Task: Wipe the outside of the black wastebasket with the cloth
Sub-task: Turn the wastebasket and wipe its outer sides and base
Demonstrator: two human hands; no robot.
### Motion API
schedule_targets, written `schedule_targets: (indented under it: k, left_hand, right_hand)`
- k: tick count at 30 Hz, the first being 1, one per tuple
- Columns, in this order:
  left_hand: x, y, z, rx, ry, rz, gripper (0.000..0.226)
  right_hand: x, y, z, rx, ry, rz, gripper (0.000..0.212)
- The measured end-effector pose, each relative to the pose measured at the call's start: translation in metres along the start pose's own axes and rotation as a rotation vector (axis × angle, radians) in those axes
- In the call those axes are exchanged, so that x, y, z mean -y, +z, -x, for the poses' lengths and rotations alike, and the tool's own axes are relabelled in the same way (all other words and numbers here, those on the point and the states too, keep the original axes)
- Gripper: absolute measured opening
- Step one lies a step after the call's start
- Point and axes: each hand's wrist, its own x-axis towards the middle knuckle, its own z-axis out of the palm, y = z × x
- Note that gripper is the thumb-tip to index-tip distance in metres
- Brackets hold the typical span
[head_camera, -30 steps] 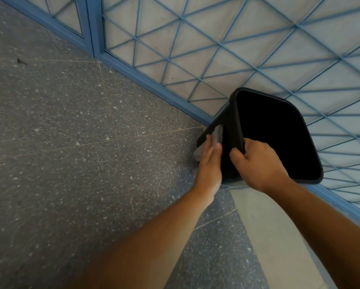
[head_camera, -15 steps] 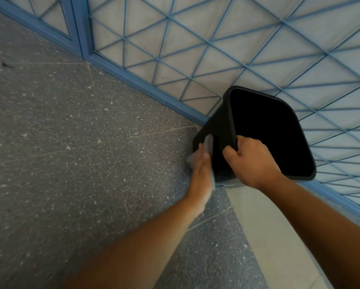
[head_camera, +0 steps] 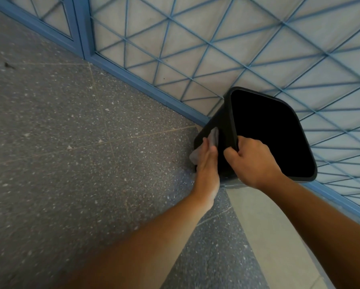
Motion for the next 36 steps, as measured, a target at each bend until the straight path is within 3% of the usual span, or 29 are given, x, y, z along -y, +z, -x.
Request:
schedule_targets:
  k: [3,7,12,17,22,26,29,32,36]
  left_hand:
    - [0.011,-0.012,0.003,0.0,0.016,-0.083,0.044]
    - [0.005,-0.023,-0.021,-0.116,-0.268,-0.03,0.057]
    - [0.0,0.0,0.008,0.018,0.027,-0.031,0.04]
    - [0.009,-0.022,-0.014,-0.106,-0.223,-0.024,0.055]
    - [0.0,0.001,0.001,0.035,0.082,-0.033,0.044]
    - [0.004,-0.012,-0.011,-0.087,-0.059,0.007,0.048]
    - [0.002,-0.001,-0.006,-0.021,0.001,-0.009,0.057]
    - [0.017,-0.009,0.001,0.02,0.044,-0.077,0.045]
    - [0.019,-0.021,-0.015,-0.075,-0.127,-0.02,0.052]
  right_hand:
    - [0.0,0.0,0.001,0.0,0.003,0.011,0.025]
    - [0.0,-0.001,0.0,0.01,-0.001,-0.007,0.028]
    - [-0.001,-0.001,0.0,0.012,0.001,-0.004,0.025]
    - [-0.001,0.0,0.0,-0.013,-0.007,0.002,0.027]
    - [-0.001,-0.003,0.0,0.016,-0.003,-0.006,0.025]
    - [0.0,-0.001,0.001,-0.004,-0.005,0.001,0.026]
    - [0.0,0.0,0.002,0.005,-0.002,-0.01,0.025]
    - [0.0,0.0,0.002,-0.013,0.008,0.004,0.025]
    - [0.0,0.001,0.001,-0.006,0.004,0.0,0.026]
